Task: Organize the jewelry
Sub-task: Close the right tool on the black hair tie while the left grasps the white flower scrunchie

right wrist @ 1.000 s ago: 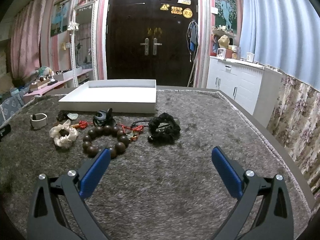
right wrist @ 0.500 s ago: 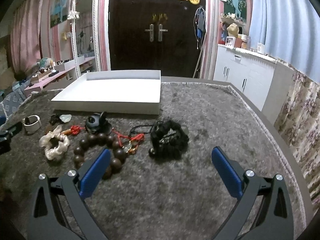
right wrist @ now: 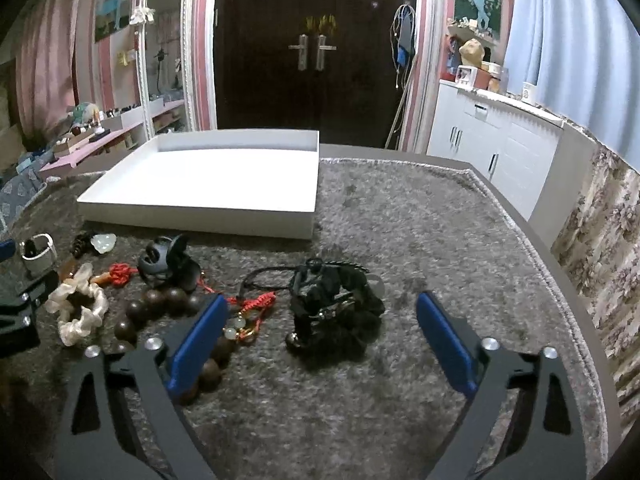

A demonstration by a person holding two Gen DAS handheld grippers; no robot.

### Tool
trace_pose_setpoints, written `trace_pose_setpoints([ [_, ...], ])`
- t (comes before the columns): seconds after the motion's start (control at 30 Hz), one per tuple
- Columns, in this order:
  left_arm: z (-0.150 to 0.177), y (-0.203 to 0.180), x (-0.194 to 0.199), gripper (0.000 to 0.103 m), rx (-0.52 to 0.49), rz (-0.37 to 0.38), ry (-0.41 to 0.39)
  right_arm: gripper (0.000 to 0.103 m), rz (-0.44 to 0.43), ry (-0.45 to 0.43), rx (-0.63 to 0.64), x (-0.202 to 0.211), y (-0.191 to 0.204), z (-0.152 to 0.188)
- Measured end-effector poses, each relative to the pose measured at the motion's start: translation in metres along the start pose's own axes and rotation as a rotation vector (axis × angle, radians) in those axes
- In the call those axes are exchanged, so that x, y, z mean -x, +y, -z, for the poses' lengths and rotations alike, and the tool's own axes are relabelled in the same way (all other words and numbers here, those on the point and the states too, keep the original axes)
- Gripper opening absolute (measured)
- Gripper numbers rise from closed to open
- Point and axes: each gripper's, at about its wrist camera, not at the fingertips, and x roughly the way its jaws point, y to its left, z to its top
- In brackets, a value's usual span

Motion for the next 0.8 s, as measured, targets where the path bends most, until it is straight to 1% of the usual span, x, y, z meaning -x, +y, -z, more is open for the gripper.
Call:
trace_pose_setpoints([
  [0.03,0.0,-0.002,-0.001,0.1,-0.001,-0.002,-0.001,0.082,0.002,0.006,0.001,-0.004,0.0,0.0],
  [0.07,0.0,-0.002,-0.002,0.1,0.002,-0.004,0.001,0.079,0.008,0.019,0.001,-0.008,0.001,0.0],
  [0.13,0.0,-0.004,-0.005,0.1,0.0,0.006,0.005,0.064,0.012,0.046,-0.01,-0.017,0.0,0.001],
  [0.17,-0.001,-0.005,-0.008,0.1,-0.006,0.013,0.008,0.061,0.009,0.058,-0.016,-0.02,-0.002,0.002],
  [0.2,-0.001,-0.005,-0.01,0.1,-0.008,0.022,0.01,0.054,0.001,0.075,-0.022,-0.024,-0.004,0.002],
  [0.23,-0.001,-0.006,-0.011,0.1,-0.009,0.029,0.011,0.042,-0.01,0.087,-0.031,-0.027,-0.005,0.002],
  [0.27,-0.002,-0.005,-0.013,0.1,-0.008,0.035,0.013,0.039,-0.025,0.094,-0.043,-0.029,-0.008,0.002],
  [0.33,-0.002,-0.005,-0.015,0.1,-0.007,0.047,0.017,0.024,-0.043,0.105,-0.058,-0.031,-0.011,0.002],
  [0.43,-0.002,-0.008,-0.018,0.1,-0.012,0.063,0.024,0.021,-0.047,0.096,-0.065,-0.031,-0.011,0.003],
  [0.5,-0.002,-0.008,-0.02,0.1,-0.014,0.072,0.028,0.02,-0.045,0.088,-0.066,-0.03,-0.011,0.003],
  [0.6,-0.003,-0.011,-0.024,0.094,-0.018,0.081,0.033,0.02,-0.045,0.082,-0.067,-0.029,-0.011,0.003],
  [0.67,-0.003,-0.012,-0.026,0.086,-0.022,0.092,0.04,0.02,-0.044,0.076,-0.067,-0.028,-0.011,0.003],
  [0.7,-0.003,-0.013,-0.027,0.084,-0.023,0.096,0.042,0.02,-0.043,0.074,-0.066,-0.027,-0.011,0.003],
  [0.77,-0.003,-0.014,-0.03,0.069,-0.02,0.105,0.05,0.02,-0.042,0.069,-0.065,-0.025,-0.012,0.003],
  [0.8,-0.003,-0.014,-0.03,0.065,-0.018,0.113,0.052,0.02,-0.042,0.067,-0.065,-0.025,-0.012,0.003],
])
